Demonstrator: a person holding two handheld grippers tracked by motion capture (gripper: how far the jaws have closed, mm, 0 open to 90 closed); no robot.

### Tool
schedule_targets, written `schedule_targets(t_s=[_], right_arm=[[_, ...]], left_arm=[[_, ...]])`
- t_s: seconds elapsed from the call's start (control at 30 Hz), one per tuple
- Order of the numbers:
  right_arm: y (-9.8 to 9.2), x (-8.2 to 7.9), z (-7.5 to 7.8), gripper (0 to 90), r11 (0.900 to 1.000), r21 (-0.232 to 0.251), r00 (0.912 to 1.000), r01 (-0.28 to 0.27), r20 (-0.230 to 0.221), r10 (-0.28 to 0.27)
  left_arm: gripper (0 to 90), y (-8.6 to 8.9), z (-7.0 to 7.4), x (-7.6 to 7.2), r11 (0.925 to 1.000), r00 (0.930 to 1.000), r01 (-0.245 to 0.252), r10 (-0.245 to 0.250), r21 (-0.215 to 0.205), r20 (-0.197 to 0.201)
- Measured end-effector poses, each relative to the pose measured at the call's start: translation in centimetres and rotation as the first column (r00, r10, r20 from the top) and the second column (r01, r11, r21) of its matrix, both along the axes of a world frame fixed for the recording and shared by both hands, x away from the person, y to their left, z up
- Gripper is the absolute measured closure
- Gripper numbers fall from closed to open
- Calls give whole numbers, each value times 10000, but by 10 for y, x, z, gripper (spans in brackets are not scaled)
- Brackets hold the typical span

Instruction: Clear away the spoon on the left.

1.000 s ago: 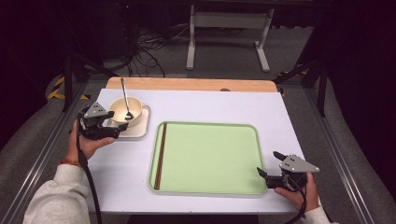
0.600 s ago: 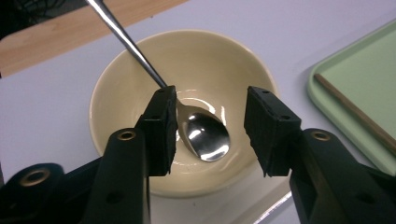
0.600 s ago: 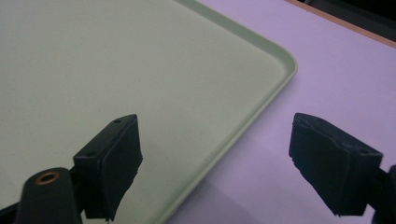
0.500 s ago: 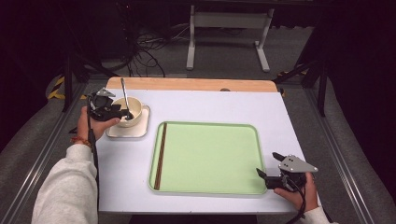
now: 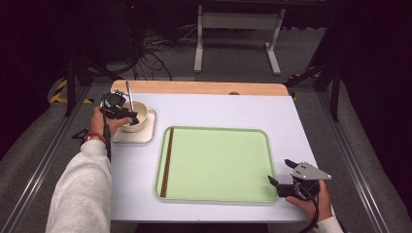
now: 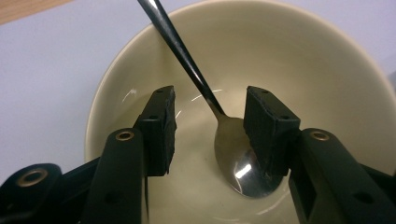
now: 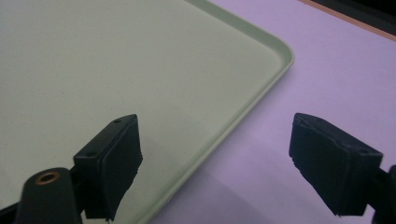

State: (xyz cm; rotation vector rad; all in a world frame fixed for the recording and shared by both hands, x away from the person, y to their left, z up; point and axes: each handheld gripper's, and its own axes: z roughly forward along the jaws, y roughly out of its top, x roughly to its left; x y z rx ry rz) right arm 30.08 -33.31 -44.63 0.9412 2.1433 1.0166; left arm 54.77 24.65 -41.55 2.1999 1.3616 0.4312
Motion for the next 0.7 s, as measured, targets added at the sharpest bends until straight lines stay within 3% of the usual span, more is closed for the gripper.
schedule_targets(t_s=[0.33,0.5,0.6,0.7], right_arm=[[-4,-5,-2,171,9999,-75,9999,137,-56,-137],[-7,-8,-2,172,9997,-33,9996,262,-82,-263],[-7,-9,-1,172,9997,-37,9997,246,-58,-246],[-7,-9,-1,173,9997,-29,9997,248,-53,-248]], left_arm=[[708,-3,3,7,9987,9980,-459,449,229,454],[863,-3,2,6,9984,9960,-564,570,-107,694],[897,-2,5,4,9979,9957,-444,480,-461,794],[899,-1,8,1,9976,9948,-424,473,-554,906]])
